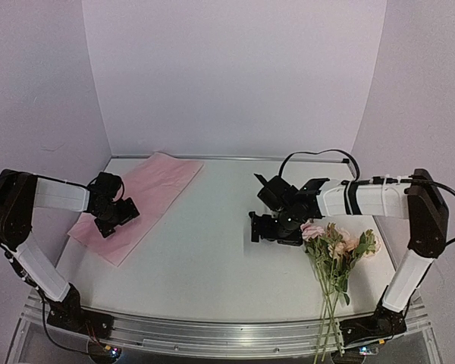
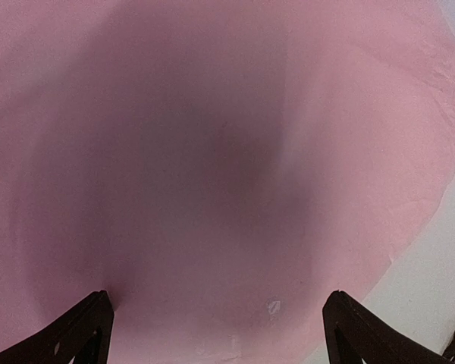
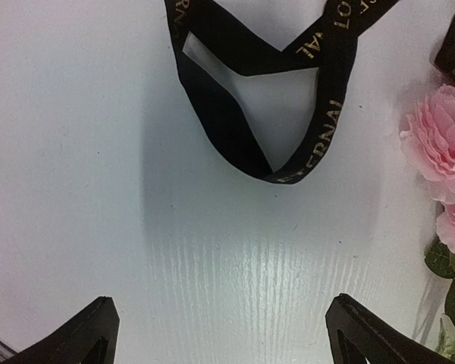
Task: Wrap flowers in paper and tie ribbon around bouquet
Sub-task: Move the folded wrapping paper to the corner of the board.
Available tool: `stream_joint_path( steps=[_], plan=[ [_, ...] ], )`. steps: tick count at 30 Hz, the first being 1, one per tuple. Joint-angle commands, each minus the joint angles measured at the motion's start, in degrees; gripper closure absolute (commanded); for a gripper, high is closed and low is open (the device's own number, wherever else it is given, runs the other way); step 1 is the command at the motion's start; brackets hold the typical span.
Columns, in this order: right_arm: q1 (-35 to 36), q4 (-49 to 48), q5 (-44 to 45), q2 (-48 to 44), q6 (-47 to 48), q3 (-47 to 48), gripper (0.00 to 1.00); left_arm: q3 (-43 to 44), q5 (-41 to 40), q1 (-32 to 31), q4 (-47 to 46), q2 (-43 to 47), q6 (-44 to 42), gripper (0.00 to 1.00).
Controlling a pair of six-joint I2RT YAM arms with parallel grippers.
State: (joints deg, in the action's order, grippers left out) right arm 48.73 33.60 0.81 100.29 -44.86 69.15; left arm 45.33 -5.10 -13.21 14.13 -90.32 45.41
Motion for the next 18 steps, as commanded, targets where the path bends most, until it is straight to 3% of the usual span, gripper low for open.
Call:
stream_joint_path(
  steps=[1, 18],
  plan=[
    [-0.86, -2.03, -0.37, 2.57, 0.2, 2.51, 0.02, -1.23, 4.61, -0.38, -5.75, -2.8, 2.77, 0.0],
    [-6.04, -4.68, 2.35, -3.65, -5.67, -14.47, 0.02, -7.96, 4.92, -14.01, -1.01, 1.17, 10.31, 0.0]
  ],
)
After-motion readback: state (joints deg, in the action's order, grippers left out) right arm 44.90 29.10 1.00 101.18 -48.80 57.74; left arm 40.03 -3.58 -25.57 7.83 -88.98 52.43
